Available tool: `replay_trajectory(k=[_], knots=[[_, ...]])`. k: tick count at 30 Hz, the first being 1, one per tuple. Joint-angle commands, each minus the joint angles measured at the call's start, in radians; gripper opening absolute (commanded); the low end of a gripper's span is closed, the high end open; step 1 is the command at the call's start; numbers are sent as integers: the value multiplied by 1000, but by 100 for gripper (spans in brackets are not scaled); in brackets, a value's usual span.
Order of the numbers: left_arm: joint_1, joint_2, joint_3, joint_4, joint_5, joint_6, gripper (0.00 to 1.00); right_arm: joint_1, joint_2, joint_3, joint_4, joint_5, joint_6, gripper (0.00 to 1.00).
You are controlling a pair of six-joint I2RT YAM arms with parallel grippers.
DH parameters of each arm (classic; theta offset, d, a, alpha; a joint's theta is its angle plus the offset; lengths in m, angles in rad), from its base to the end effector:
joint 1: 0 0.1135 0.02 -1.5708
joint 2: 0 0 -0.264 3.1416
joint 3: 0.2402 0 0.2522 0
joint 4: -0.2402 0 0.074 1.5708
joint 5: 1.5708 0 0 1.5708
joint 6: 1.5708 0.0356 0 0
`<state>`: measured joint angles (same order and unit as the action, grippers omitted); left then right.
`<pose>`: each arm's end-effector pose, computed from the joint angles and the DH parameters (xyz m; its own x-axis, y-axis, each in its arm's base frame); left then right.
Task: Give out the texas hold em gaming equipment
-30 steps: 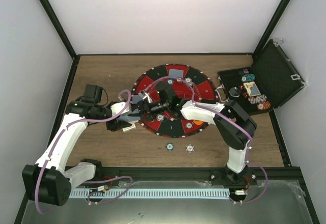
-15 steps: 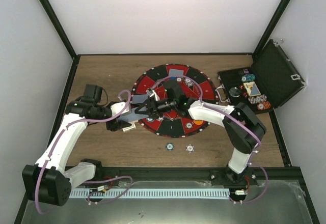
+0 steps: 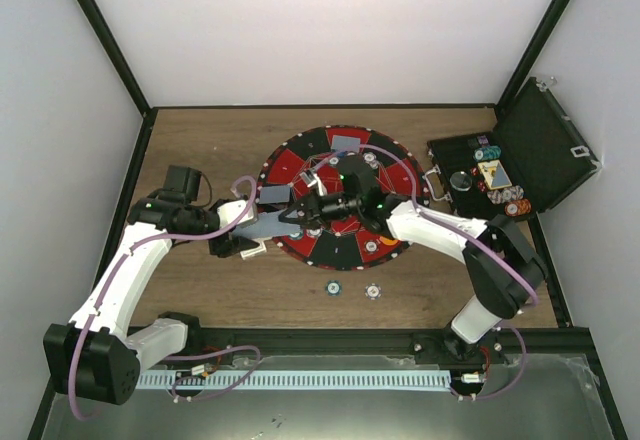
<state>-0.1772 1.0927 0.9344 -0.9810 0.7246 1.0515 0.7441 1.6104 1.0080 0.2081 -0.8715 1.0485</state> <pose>0.1848 -0.0571 0.2771 -0.0922 0.6769 -0.7303 0.9772 0.2025 0.0643 0.2433 0.2610 0.2507 -0.9694 -0.1341 -0.2058 -0.2319 0.2230 0.9468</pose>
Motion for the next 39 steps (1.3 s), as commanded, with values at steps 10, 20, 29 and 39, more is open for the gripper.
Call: replay_trajectory(k=[10, 20, 29, 39], knots=[[2, -19, 14, 16, 36, 27, 5, -246, -231, -178, -157, -46, -113, 1], [3, -16, 22, 10, 41, 22, 6, -492, -252, -354, -360, 9, -364, 1], [2, -16, 24, 2, 36, 25, 6, -551, -205, -384, -418, 138, -469, 1], [2, -10, 26, -4, 42, 28, 6, -579, -193, -374, -450, 215, -507, 1]])
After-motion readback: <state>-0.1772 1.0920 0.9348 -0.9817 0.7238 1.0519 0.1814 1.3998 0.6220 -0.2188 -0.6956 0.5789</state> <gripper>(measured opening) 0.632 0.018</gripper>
